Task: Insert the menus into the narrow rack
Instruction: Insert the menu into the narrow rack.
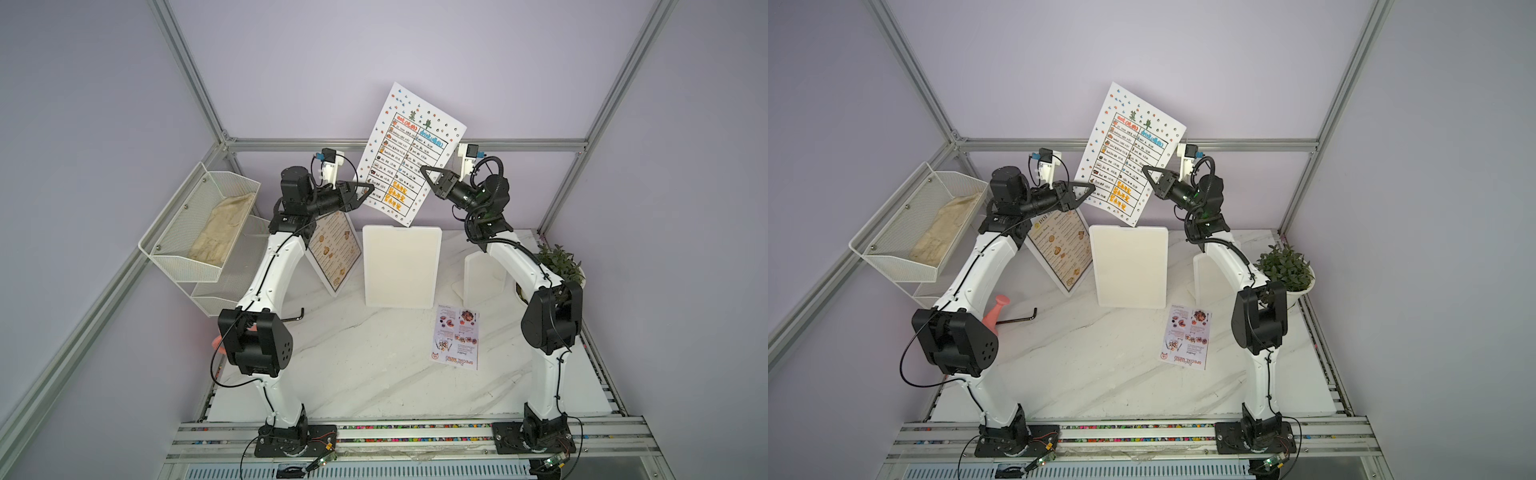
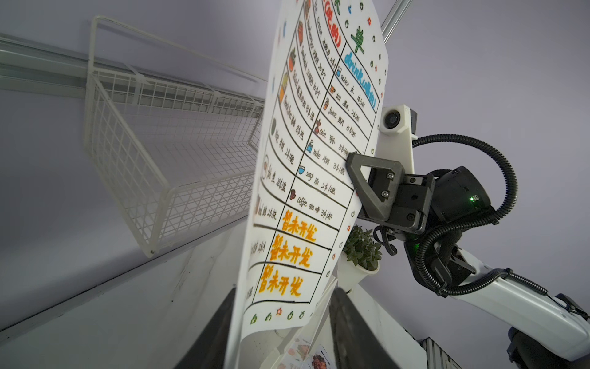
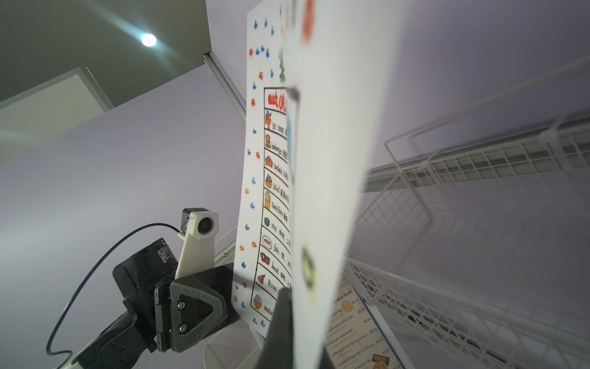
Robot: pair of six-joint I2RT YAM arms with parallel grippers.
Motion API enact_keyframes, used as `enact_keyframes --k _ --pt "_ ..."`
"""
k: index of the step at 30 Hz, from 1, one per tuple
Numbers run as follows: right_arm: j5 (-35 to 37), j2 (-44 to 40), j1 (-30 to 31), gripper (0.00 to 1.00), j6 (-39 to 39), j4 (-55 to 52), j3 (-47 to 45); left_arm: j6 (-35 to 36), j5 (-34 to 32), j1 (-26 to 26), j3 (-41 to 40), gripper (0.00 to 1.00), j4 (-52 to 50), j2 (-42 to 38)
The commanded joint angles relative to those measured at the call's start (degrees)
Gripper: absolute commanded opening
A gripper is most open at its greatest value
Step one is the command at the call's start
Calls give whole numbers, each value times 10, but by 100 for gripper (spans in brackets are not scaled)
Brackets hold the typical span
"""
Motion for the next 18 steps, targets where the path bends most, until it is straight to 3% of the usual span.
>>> enact_keyframes --k 1,18 --pt "-2 7 -2 0 14 27 -9 -7 8 4 36 45 26 1" --pt "-1 22 -2 0 25 56 -4 -11 9 4 38 45 30 9"
